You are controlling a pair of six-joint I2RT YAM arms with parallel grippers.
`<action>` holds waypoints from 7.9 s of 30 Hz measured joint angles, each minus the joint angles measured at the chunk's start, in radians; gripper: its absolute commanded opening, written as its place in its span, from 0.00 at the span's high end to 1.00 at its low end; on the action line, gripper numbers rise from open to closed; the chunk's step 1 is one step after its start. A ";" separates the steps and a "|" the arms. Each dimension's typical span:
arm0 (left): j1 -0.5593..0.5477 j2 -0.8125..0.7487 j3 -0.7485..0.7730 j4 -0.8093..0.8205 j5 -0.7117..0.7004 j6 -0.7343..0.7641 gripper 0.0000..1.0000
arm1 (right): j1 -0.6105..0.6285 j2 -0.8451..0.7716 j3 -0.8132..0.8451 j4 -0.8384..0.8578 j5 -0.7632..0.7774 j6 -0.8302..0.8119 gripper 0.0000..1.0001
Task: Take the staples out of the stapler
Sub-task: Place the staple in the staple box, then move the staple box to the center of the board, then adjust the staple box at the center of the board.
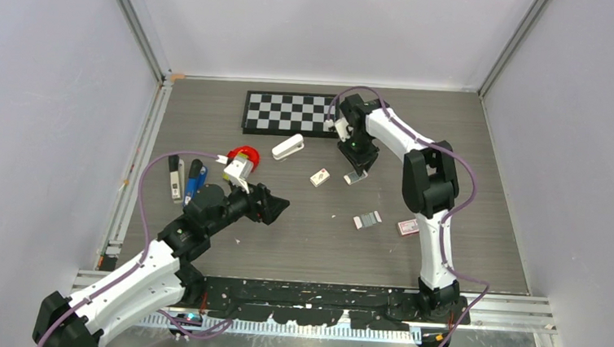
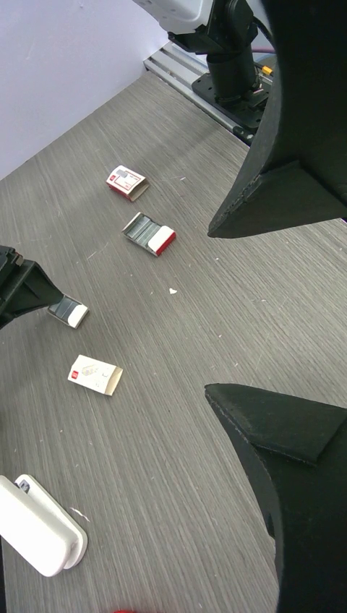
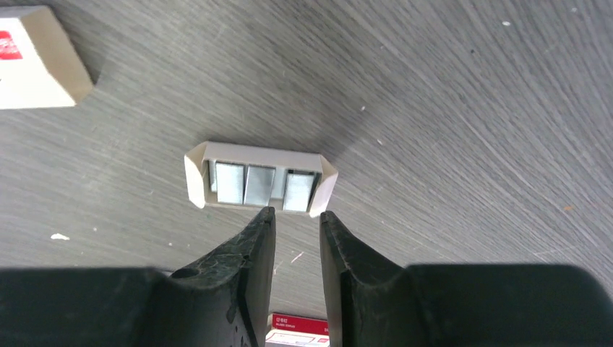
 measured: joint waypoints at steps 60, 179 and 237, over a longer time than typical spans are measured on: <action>0.001 1.125 0.783 -0.172 0.091 0.338 0.01 | -0.274 -0.792 -0.663 0.269 -0.946 -0.142 0.02; -0.011 0.843 0.211 0.090 -0.016 -0.346 0.87 | -0.269 -0.795 -0.663 0.230 -0.954 -0.183 0.02; 0.034 0.256 0.031 -0.009 -0.024 -0.154 0.21 | 0.023 -0.766 -0.793 0.308 -0.776 -0.583 0.00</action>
